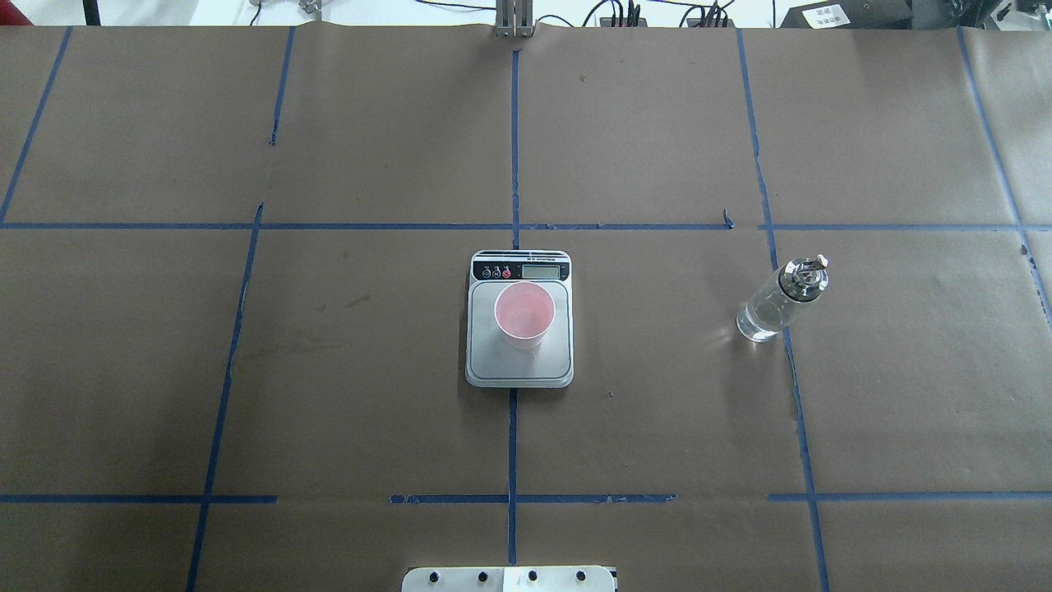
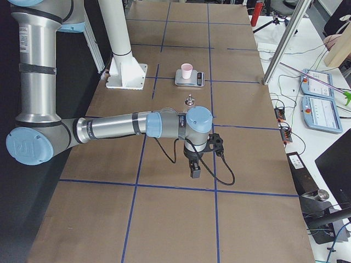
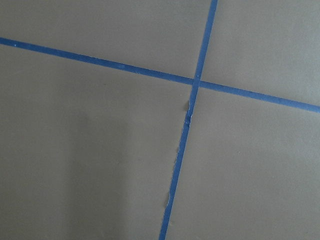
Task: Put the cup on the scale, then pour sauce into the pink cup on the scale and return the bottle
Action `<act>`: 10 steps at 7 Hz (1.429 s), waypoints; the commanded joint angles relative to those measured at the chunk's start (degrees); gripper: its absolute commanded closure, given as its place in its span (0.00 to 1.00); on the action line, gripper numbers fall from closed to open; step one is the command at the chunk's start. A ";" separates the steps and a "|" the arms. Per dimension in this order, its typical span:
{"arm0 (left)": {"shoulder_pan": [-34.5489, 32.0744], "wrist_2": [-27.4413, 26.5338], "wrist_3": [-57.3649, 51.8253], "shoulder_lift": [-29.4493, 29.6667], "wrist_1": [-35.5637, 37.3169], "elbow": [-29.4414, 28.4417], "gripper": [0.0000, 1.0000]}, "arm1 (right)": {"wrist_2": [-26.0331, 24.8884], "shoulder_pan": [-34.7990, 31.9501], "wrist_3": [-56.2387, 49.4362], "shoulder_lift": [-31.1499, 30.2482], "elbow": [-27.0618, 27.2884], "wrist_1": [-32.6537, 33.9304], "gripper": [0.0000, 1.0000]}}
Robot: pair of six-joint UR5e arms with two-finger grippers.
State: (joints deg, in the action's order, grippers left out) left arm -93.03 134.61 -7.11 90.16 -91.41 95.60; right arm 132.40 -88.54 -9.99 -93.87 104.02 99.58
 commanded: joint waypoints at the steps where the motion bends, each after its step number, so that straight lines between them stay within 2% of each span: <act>1: 0.04 -0.31 0.17 0.27 -0.09 -0.15 0.00 | 1.53 0.04 -0.03 0.00 -0.05 0.00 0.00; 3: -0.04 -0.13 -0.01 -0.16 2.45 0.20 0.00 | 1.89 0.04 0.06 -0.08 -0.14 0.00 0.00; 4: -0.22 -0.13 -0.09 0.45 8.82 1.77 0.00 | 2.07 0.04 0.06 -0.08 -0.14 0.00 0.00; 5: -0.48 -0.39 -0.18 0.10 11.32 3.96 0.00 | 2.07 0.04 0.06 -0.08 -0.22 0.00 0.00; 10: -0.57 -1.28 -1.23 0.98 11.26 4.07 0.00 | 2.07 0.47 -0.03 -0.08 -0.31 0.00 0.00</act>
State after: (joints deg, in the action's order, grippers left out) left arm -93.58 133.45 -7.64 91.10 -80.17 99.74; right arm 134.40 -88.37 -10.05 -93.96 103.82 99.54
